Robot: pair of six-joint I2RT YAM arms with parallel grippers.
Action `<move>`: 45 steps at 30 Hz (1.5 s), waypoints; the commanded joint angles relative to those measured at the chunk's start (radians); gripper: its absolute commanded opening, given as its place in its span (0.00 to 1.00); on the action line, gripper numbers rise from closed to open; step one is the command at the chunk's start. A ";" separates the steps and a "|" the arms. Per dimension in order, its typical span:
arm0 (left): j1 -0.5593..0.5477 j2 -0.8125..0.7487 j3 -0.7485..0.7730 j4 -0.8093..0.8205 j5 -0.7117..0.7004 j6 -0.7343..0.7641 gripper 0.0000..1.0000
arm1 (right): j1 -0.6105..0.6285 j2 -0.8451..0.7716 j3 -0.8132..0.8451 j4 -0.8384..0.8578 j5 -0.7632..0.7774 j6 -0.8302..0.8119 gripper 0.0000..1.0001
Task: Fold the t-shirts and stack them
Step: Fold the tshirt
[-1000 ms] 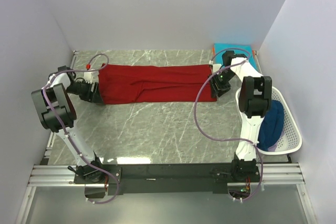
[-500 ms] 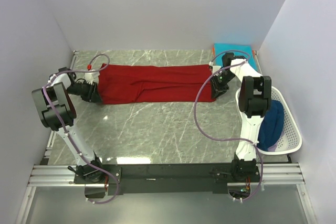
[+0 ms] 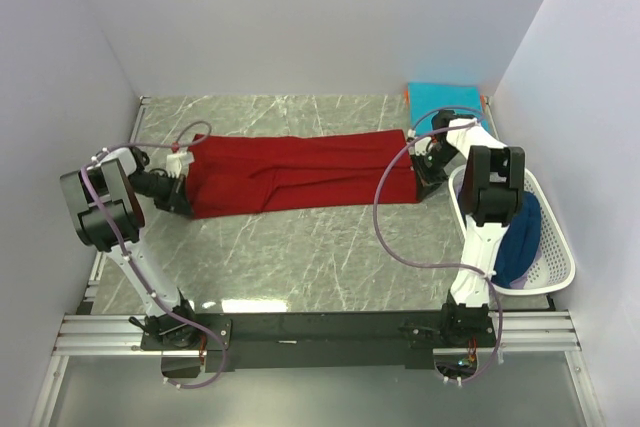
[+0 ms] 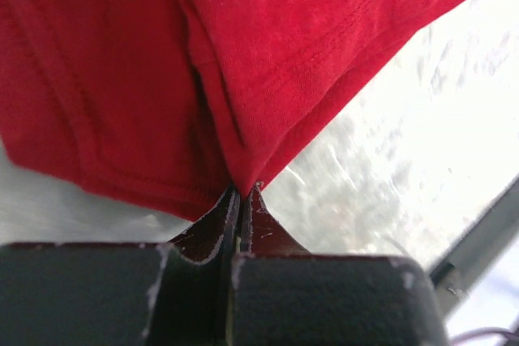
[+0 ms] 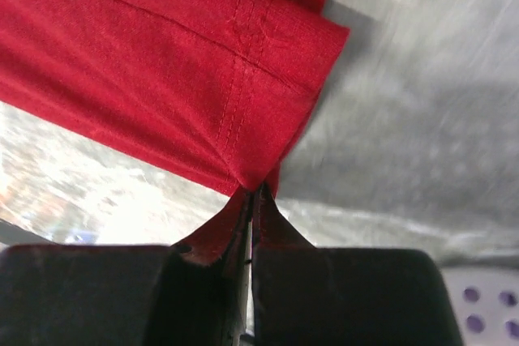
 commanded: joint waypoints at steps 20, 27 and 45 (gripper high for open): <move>0.047 -0.294 -0.109 -0.113 0.197 0.013 0.41 | 0.244 -0.324 -0.035 0.051 -0.294 0.096 0.42; 0.026 -0.268 -0.159 -0.028 0.173 -0.128 0.43 | 0.474 -0.233 -0.032 0.312 -0.413 0.321 0.44; -0.010 -0.152 -0.178 0.073 0.054 -0.353 0.54 | 0.741 0.043 -0.003 0.705 -0.480 0.786 0.59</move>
